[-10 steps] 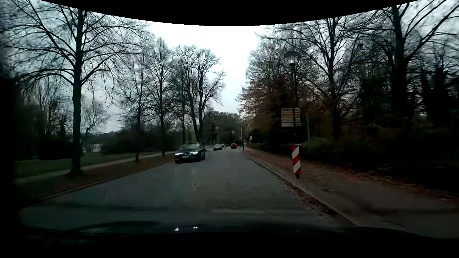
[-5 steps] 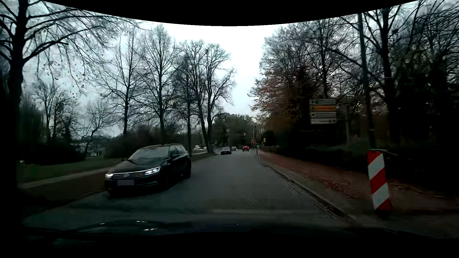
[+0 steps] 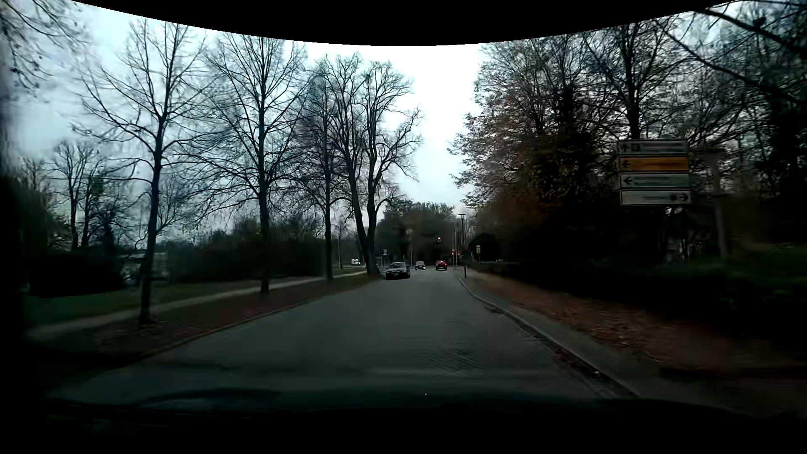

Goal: Follow the waypoints while adhering to traffic rules and regulations

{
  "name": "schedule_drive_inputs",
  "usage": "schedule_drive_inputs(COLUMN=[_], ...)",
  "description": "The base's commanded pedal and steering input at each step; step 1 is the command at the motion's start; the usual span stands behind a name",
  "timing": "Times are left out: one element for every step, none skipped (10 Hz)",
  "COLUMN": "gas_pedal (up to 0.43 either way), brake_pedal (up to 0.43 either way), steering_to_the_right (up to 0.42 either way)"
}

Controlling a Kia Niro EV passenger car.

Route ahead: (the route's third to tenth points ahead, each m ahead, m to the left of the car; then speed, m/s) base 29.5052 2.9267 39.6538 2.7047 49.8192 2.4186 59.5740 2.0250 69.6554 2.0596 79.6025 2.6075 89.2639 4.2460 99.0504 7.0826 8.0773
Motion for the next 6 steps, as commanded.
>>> schedule_drive_inputs(gas_pedal=[0.138,0.138,0.138,0.138,0.138,0.138], brake_pedal=[0.0,0.0,0.0,0.0,0.0,0.0], steering_to_the_right=[-0.005,-0.003,-0.001,-0.001,-0.001,0.0])
